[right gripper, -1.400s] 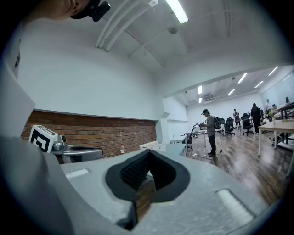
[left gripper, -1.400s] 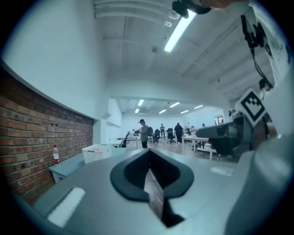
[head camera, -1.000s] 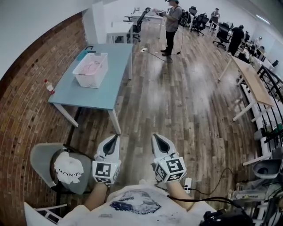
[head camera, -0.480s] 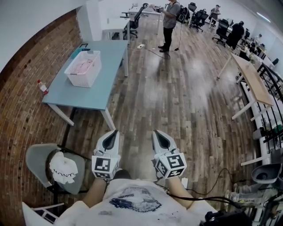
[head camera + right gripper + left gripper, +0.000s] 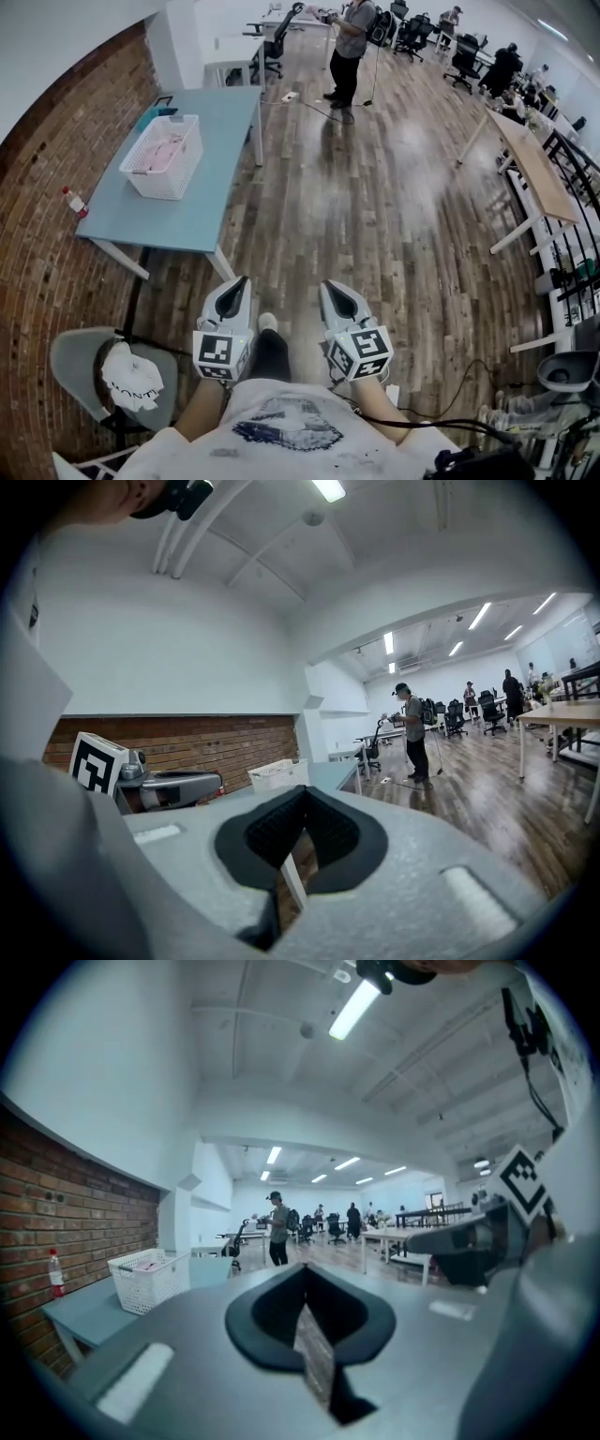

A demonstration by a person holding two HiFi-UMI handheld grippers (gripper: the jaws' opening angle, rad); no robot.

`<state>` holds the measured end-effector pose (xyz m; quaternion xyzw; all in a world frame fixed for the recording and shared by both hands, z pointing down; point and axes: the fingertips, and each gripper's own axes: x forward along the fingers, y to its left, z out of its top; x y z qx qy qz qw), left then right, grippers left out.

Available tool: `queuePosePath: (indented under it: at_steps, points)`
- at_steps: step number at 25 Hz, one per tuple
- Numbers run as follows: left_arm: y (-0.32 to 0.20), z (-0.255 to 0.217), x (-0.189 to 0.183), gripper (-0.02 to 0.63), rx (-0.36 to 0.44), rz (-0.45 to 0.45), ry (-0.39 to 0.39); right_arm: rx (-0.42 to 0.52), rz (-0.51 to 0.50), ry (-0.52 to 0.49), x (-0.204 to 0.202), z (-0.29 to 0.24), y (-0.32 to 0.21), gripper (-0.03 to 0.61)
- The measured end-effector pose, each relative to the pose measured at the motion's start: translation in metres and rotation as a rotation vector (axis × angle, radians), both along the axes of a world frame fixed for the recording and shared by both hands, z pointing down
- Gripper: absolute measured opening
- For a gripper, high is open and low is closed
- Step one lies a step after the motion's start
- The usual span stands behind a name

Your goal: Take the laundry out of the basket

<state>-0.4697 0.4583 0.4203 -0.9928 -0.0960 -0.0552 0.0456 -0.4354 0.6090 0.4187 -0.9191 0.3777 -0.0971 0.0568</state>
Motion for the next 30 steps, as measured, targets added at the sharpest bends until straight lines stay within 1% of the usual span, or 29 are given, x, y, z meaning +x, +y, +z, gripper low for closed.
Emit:
queuePosePath:
  at_steps: [3,7,12,16,19,22,27,30]
  points:
    - [-0.019,0.007,0.039,-0.009,-0.008,0.006,-0.011,-0.010,0.003,-0.026,0.038,0.012,-0.020,-0.003]
    - [-0.059,0.010,0.108,-0.008,-0.016,0.001,-0.018,-0.019,-0.006,-0.047,0.106,0.019,-0.059,-0.003]
    - [-0.117,0.005,0.191,-0.008,-0.023,-0.025,-0.022,-0.037,-0.065,-0.030,0.187,0.009,-0.127,-0.003]
    - [-0.169,0.002,0.244,-0.008,-0.020,-0.054,-0.026,-0.036,-0.109,-0.038,0.247,0.005,-0.188,-0.003]
    - [-0.211,0.001,0.275,-0.008,-0.025,-0.090,-0.024,-0.044,-0.151,-0.033,0.279,0.004,-0.232,-0.003]
    - [-0.243,0.001,0.298,-0.008,-0.027,-0.122,-0.016,-0.042,-0.181,-0.027,0.303,0.001,-0.265,-0.003]
    - [-0.277,-0.005,0.318,-0.008,-0.032,-0.157,-0.004,-0.048,-0.217,-0.035,0.332,-0.002,-0.300,-0.003]
    - [-0.301,-0.004,0.329,-0.008,-0.040,-0.201,-0.008,-0.055,-0.255,-0.035,0.349,-0.003,-0.323,-0.003]
